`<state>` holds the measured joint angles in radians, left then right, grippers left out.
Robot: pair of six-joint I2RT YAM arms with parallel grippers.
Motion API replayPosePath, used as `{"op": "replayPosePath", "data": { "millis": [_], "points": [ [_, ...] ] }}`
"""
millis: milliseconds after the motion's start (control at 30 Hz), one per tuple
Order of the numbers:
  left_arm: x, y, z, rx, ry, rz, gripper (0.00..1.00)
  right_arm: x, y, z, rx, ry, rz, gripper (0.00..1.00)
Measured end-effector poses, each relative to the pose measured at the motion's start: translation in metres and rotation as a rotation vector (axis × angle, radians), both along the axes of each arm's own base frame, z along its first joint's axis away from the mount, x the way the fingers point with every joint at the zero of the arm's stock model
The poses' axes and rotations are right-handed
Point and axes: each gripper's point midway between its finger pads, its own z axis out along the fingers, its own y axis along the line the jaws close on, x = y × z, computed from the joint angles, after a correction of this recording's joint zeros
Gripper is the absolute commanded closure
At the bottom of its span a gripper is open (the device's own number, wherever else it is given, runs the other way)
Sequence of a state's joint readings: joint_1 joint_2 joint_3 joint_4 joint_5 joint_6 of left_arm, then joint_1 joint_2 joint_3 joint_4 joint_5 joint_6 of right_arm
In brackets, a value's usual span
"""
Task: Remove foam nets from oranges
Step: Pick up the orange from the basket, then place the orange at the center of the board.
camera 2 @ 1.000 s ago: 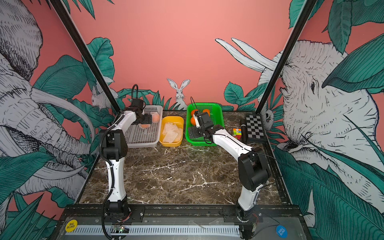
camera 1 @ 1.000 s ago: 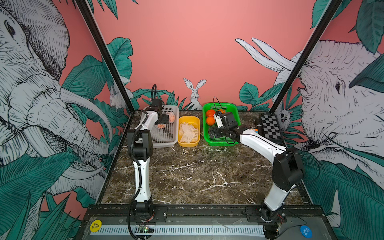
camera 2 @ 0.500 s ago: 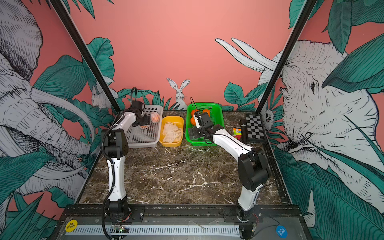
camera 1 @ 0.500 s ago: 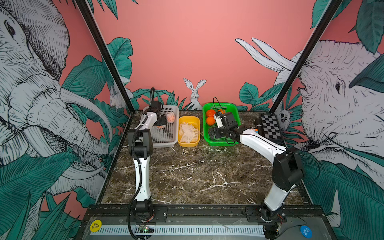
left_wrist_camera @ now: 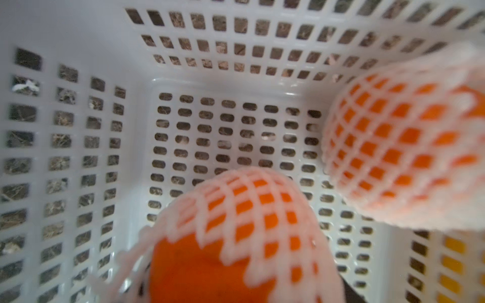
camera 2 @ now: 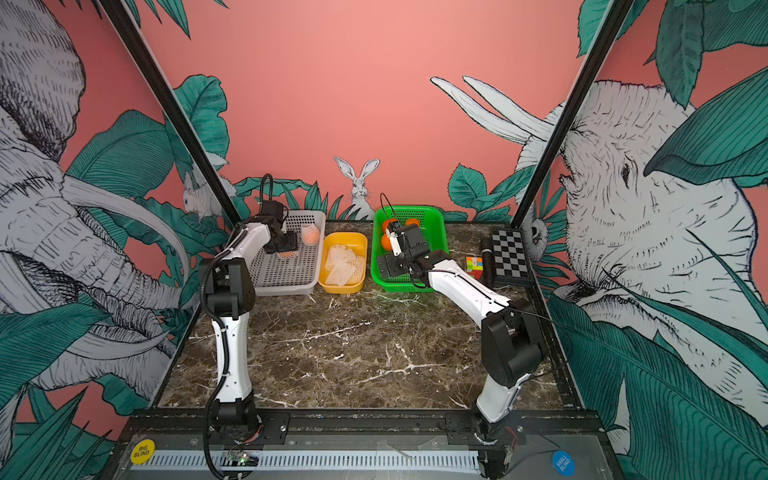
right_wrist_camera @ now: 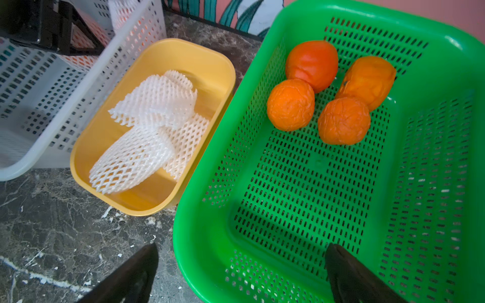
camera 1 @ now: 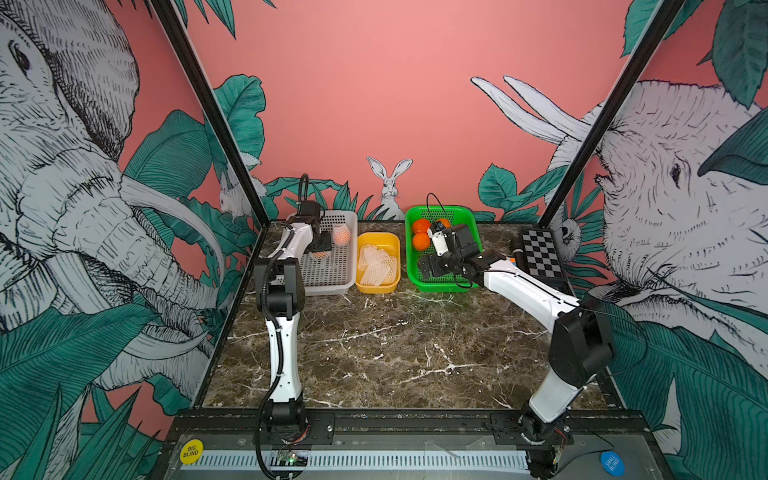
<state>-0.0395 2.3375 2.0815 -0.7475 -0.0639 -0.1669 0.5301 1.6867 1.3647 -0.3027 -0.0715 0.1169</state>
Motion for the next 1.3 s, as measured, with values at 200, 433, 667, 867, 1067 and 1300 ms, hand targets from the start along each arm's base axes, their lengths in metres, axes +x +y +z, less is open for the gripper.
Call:
{"op": "replayPosePath", "data": {
  "millis": [200, 433, 667, 867, 1067, 1300],
  "points": [
    [-0.043, -0.03, 0.086, -0.02, -0.09, -0.079, 0.44, -0.041, 0.004, 0.029, 0.077, -0.127, 0.168, 0.01],
    [-0.159, -0.128, 0.14, -0.122, -0.16, -0.345, 0.44, -0.139, 0.021, 0.0, 0.095, -0.205, 0.451, 0.01],
    [-0.28, -0.202, 0.062, -0.182, 0.017, -0.624, 0.44, -0.215, 0.02, -0.04, 0.099, -0.241, 0.635, 0.01],
    [-0.337, -0.216, 0.007, -0.169, 0.105, -0.728, 0.4, -0.238, 0.015, -0.068, 0.107, -0.239, 0.667, 0.01],
    [-0.365, -0.235, -0.02, -0.17, 0.095, -0.833, 0.28, -0.239, 0.015, -0.073, 0.122, -0.256, 0.658, 0.01],
    [-0.368, -0.238, -0.037, -0.151, 0.092, -0.876, 0.13, -0.237, 0.017, -0.077, 0.126, -0.261, 0.652, 0.01]
  ]
}}
